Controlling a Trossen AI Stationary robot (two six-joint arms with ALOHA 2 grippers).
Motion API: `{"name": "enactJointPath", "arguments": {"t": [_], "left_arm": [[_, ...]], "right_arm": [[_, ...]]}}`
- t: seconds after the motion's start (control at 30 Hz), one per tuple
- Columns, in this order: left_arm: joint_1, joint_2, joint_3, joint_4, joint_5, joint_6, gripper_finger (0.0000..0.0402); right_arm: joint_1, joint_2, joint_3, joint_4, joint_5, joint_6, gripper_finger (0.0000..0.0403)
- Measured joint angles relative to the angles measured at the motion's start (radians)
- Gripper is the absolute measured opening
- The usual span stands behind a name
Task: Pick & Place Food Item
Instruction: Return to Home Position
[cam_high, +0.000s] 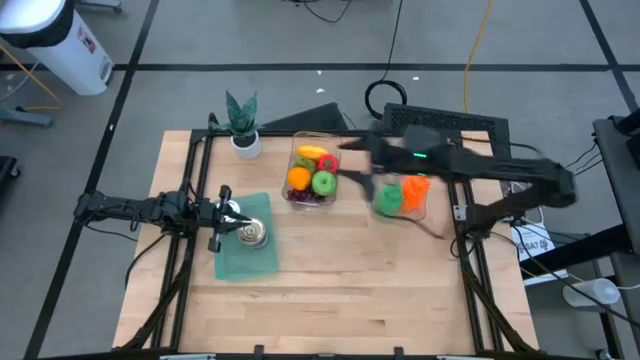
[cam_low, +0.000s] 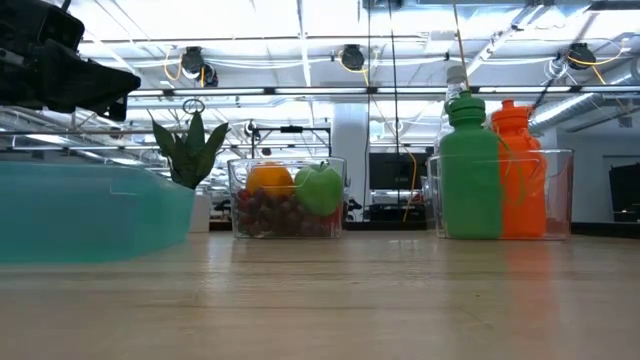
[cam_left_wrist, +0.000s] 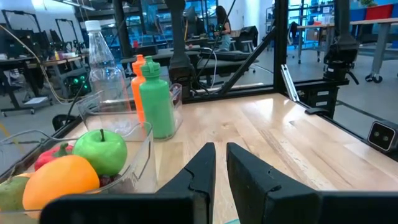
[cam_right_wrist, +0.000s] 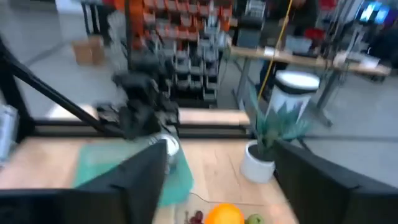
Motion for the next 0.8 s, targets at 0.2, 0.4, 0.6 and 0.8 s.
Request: {"name": "enactJointPath", "arguments": {"t": [0.2, 0.4, 0.6, 0.8], "left_arm": [[0.0, 0.0, 0.0, 0.0, 0.0, 0.0, 0.0051], [0.0, 0.0, 0.0, 0.0, 0.0, 0.0, 0.0051], [0.0, 0.0, 0.0, 0.0, 0.0, 0.0, 0.0051], [0.0, 0.0, 0.0, 0.0, 0.0, 0.0, 0.0051]], "right_arm": [[0.211, -0.409, -0.243, -0.013, 0.18, 0.008, 0.0112], [0.413, -0.783, -0.582, 0.032, 0.235, 0.024, 0.0013], [0.449, -0.977, -0.828, 0.117, 0.236, 0.004, 0.0004], [0.448, -1.047, -1.002, 0.228, 0.2, 0.022, 0.0001]]}}
